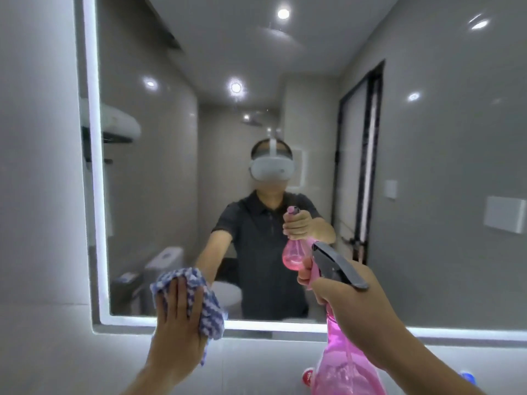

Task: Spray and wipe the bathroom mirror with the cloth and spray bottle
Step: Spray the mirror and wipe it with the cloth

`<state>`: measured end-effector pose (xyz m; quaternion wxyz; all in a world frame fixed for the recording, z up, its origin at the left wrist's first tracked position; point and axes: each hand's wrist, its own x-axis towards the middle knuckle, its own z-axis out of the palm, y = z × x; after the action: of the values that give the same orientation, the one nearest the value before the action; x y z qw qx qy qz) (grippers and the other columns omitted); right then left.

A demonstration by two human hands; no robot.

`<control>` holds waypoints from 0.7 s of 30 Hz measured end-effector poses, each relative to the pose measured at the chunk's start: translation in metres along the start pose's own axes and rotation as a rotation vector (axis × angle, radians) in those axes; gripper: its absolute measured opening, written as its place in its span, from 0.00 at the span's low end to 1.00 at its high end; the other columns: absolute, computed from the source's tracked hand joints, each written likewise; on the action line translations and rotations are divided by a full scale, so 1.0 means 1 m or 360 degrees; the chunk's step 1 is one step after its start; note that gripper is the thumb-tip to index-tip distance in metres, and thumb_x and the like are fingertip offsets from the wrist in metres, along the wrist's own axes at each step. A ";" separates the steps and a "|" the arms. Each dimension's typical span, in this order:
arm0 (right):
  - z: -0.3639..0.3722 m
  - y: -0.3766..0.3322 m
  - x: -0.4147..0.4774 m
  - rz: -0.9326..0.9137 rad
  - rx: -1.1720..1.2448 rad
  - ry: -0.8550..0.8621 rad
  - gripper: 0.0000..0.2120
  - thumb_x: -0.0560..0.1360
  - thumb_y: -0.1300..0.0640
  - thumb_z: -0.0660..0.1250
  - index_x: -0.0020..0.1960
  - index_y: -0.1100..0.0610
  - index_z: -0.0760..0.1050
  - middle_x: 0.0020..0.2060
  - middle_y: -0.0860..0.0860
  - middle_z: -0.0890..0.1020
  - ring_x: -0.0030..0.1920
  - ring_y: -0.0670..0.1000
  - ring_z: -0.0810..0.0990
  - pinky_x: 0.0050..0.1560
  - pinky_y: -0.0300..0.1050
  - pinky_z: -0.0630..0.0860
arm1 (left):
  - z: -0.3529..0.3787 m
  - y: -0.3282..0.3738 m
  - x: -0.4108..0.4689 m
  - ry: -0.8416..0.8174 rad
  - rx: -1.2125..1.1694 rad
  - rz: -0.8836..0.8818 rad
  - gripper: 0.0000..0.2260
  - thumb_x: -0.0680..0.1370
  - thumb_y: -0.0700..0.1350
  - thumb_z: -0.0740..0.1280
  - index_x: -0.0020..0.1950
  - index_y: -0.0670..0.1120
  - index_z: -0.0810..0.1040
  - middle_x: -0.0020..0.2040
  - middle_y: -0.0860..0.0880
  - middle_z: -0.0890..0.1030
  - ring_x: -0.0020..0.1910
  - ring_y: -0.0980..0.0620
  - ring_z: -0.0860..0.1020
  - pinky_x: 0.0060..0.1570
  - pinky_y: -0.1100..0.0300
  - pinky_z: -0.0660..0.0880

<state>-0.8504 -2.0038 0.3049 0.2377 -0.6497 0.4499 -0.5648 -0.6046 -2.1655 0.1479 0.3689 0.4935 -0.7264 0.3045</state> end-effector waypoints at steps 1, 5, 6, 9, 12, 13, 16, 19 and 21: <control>-0.001 0.000 -0.001 0.0000 -0.0023 -0.0002 0.07 0.66 0.65 0.63 0.32 0.66 0.67 0.20 0.46 0.64 0.23 0.44 0.59 0.28 0.39 0.60 | 0.001 -0.002 -0.012 -0.0058 -0.0019 0.0100 0.30 0.80 0.57 0.39 0.76 0.39 0.44 0.77 0.38 0.41 0.75 0.35 0.44 0.65 0.30 0.51; 0.000 -0.013 0.001 -0.0063 0.0028 -0.0058 0.05 0.63 0.62 0.62 0.33 0.64 0.69 0.18 0.44 0.63 0.21 0.42 0.59 0.21 0.32 0.59 | -0.038 -0.023 0.058 0.0162 0.0099 -0.0117 0.34 0.79 0.59 0.40 0.74 0.33 0.48 0.73 0.28 0.47 0.72 0.27 0.49 0.69 0.33 0.46; 0.001 -0.016 0.002 -0.0081 0.0039 -0.0075 0.04 0.64 0.62 0.62 0.32 0.61 0.69 0.19 0.45 0.64 0.21 0.42 0.59 0.21 0.31 0.59 | -0.055 -0.032 0.093 0.0273 0.0071 -0.0377 0.35 0.78 0.59 0.41 0.73 0.32 0.49 0.72 0.25 0.49 0.71 0.25 0.50 0.69 0.34 0.44; 0.001 -0.018 0.002 -0.0111 0.0000 -0.0092 0.12 0.67 0.68 0.61 0.29 0.56 0.67 0.18 0.45 0.64 0.21 0.43 0.61 0.21 0.28 0.59 | -0.093 -0.062 0.174 0.0407 -0.0187 -0.1116 0.36 0.76 0.60 0.46 0.76 0.37 0.46 0.74 0.29 0.47 0.74 0.31 0.46 0.71 0.41 0.39; -0.010 -0.013 -0.003 -0.0079 -0.0012 -0.0048 0.10 0.68 0.68 0.61 0.30 0.59 0.69 0.16 0.44 0.66 0.19 0.42 0.62 0.20 0.29 0.60 | -0.087 -0.069 0.172 0.0506 -0.0236 -0.1096 0.35 0.74 0.55 0.51 0.76 0.37 0.46 0.75 0.30 0.48 0.74 0.33 0.46 0.71 0.41 0.41; -0.012 -0.008 -0.005 -0.0047 0.0011 -0.0025 0.08 0.68 0.68 0.62 0.32 0.60 0.71 0.16 0.44 0.67 0.18 0.41 0.63 0.20 0.29 0.60 | -0.075 -0.063 0.154 0.0506 -0.0219 -0.1059 0.36 0.74 0.55 0.51 0.75 0.36 0.47 0.74 0.29 0.49 0.74 0.32 0.46 0.71 0.40 0.41; -0.010 0.004 -0.011 0.0080 0.0109 0.0023 0.04 0.66 0.65 0.63 0.35 0.67 0.71 0.19 0.50 0.69 0.22 0.43 0.63 0.22 0.31 0.61 | -0.036 -0.025 0.074 0.0275 -0.0231 -0.1008 0.35 0.77 0.56 0.48 0.73 0.30 0.50 0.70 0.23 0.53 0.70 0.24 0.51 0.68 0.34 0.44; 0.002 0.015 -0.014 0.0176 0.0085 0.0066 0.06 0.66 0.65 0.63 0.40 0.68 0.73 0.37 0.70 0.77 0.33 0.50 0.69 0.33 0.41 0.64 | 0.000 0.008 -0.011 -0.0020 -0.0240 -0.0698 0.32 0.80 0.55 0.38 0.72 0.30 0.46 0.62 0.17 0.62 0.62 0.18 0.59 0.60 0.25 0.56; 0.006 0.019 -0.018 0.0226 0.0092 0.0070 0.03 0.68 0.68 0.62 0.39 0.65 0.75 0.35 0.66 0.78 0.34 0.51 0.70 0.35 0.43 0.66 | 0.004 0.009 -0.030 -0.0073 -0.0349 -0.0500 0.31 0.80 0.56 0.37 0.74 0.35 0.40 0.61 0.19 0.64 0.66 0.21 0.54 0.63 0.30 0.52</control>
<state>-0.8498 -1.9983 0.2784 0.2857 -0.5964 0.4836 -0.5734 -0.6063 -2.1507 0.1200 0.4468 0.5644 -0.6776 0.1507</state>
